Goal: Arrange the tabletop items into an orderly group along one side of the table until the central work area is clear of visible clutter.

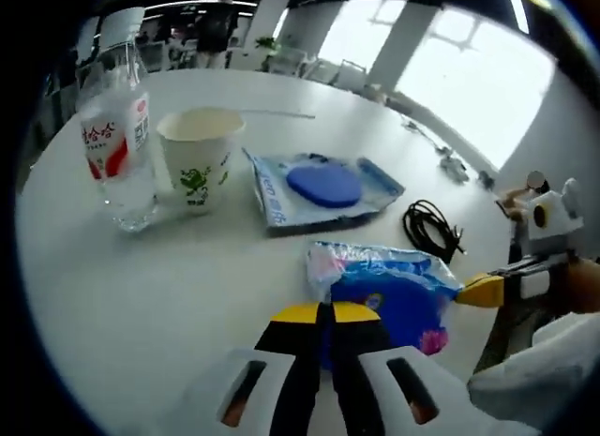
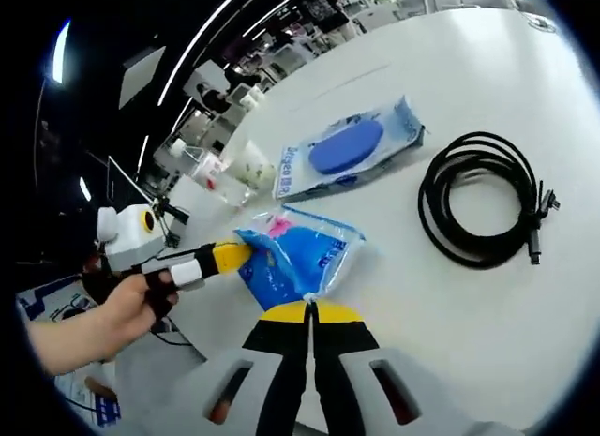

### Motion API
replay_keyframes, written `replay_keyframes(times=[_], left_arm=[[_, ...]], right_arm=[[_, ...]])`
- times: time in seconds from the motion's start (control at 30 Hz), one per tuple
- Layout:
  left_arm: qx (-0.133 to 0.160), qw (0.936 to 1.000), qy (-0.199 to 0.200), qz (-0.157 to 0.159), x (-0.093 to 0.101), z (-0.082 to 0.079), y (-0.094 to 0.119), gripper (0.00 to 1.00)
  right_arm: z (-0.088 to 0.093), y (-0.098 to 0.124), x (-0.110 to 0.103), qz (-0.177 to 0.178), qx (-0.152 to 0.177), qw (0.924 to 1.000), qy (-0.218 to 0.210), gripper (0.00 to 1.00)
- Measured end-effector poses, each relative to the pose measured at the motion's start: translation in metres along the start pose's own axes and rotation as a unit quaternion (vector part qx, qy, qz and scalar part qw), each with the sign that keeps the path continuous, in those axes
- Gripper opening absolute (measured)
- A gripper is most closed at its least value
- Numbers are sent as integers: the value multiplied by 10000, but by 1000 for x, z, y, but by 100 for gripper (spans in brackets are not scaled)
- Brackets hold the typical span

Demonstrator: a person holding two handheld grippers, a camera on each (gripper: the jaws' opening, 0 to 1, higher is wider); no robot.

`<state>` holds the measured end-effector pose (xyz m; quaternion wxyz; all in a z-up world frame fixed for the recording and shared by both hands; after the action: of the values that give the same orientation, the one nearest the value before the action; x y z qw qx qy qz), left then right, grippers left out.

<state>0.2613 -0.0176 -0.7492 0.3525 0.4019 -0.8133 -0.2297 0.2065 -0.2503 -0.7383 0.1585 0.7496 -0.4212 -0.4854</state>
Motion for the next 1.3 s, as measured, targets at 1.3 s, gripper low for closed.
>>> replay_keyframes(times=[1.3], left_arm=[[311,9982,-133,493,80,-38,-24,0]], right_arm=[[-73,59,61,77,850,9958,340,0]])
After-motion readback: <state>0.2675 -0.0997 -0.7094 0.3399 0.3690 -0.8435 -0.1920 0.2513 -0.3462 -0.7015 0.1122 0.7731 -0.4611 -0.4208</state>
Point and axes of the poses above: the point that each gripper's makers call its tool centre point, and the gripper's own axes: y roughly backward along the fingers, x roughly to its right, z roughly out of its underside, the point moved 10 cm from there along y, roughly backward along the fingers, and after that the axes turned 2 degrees about -x, right-handed, at the moved point
